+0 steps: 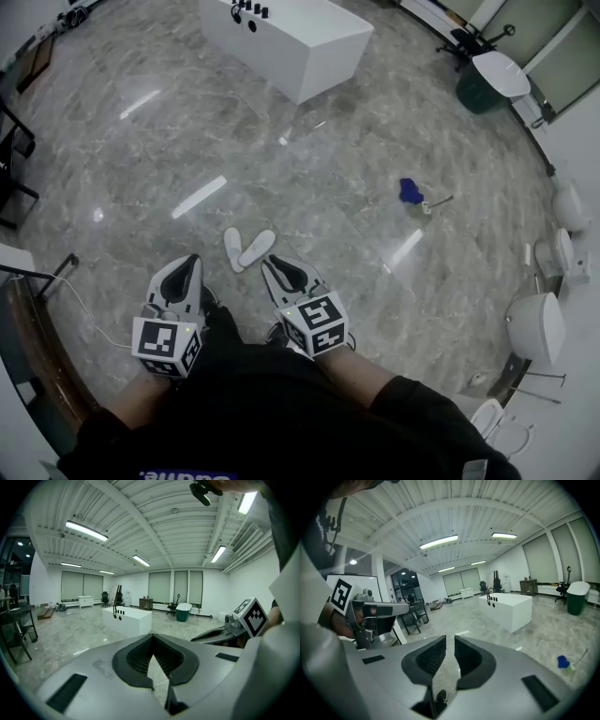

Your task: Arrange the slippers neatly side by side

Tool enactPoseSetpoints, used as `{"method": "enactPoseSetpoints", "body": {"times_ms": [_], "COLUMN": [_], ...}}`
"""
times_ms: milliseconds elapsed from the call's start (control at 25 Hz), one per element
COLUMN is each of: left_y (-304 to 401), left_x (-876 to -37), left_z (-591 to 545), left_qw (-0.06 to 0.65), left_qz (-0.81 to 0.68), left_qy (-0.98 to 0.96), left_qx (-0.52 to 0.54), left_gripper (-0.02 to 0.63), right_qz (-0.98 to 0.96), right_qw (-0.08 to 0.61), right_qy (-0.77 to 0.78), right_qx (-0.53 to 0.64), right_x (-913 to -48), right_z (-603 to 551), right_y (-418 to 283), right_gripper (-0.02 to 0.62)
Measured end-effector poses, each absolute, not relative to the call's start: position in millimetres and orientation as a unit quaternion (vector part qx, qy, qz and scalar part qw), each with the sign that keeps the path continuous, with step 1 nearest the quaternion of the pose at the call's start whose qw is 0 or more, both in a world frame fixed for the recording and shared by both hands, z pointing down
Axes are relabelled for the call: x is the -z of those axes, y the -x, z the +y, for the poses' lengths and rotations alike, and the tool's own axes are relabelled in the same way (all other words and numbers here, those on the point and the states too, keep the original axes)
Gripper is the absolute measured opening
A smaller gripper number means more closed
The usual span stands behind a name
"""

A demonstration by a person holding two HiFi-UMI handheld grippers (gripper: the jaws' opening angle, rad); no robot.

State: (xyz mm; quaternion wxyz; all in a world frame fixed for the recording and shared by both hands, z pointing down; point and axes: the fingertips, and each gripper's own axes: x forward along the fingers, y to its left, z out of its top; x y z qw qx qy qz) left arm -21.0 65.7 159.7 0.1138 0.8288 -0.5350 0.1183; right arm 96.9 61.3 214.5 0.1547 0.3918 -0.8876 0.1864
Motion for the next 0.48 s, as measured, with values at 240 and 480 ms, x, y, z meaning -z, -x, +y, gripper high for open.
{"method": "enactPoseSetpoints", "body": {"times_ms": [240,480], "left_y": [63.3,103.3], "left_x": [-177.4,-195.4], "left_z": [15.7,-33.3], "left_qw": [0.125,0.131], "left_qz": [-0.522,-0.497], "left_qy": [-0.835,-0.849], "left_qx": [-0.119,-0.120], "left_gripper": [0.002,0.002], "right_qz": [-0.866,-0.840], "right_qw": [0.178,0.198], "right_qy": [-0.420,-0.448], "right_qx": [-0.204,-0.234], "right_x": [-230.2,-258.0], "right_z": [27.3,-14.0], "right_y": [-68.5,-33.7], "right_gripper": [0.059,0.090]}}
